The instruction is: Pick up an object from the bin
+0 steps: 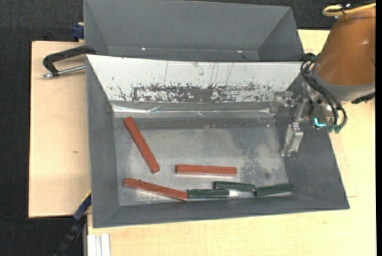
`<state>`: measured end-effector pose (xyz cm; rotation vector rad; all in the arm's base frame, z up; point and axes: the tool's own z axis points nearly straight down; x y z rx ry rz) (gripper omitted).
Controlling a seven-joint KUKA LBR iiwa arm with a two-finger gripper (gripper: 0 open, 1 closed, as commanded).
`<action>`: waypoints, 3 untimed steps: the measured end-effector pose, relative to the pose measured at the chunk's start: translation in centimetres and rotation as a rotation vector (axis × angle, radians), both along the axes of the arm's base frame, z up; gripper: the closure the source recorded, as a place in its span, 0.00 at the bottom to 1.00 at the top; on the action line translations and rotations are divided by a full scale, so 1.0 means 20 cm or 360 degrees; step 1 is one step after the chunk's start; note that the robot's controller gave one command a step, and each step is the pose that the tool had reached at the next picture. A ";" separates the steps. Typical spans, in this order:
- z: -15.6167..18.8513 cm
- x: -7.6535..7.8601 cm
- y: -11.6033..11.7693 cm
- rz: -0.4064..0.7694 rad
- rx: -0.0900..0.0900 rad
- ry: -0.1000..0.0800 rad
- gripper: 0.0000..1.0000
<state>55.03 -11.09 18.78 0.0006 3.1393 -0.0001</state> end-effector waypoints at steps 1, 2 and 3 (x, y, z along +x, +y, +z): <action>0.00 0.00 0.00 0.0001 0.0000 0.0000 0.00; -0.07 0.01 0.05 0.0150 -0.0004 -0.0008 0.00; -0.33 0.01 0.19 0.0428 0.0000 -0.0001 0.00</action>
Offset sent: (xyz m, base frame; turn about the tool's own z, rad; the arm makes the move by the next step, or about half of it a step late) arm 0.0018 0.0425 -0.0605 -0.3380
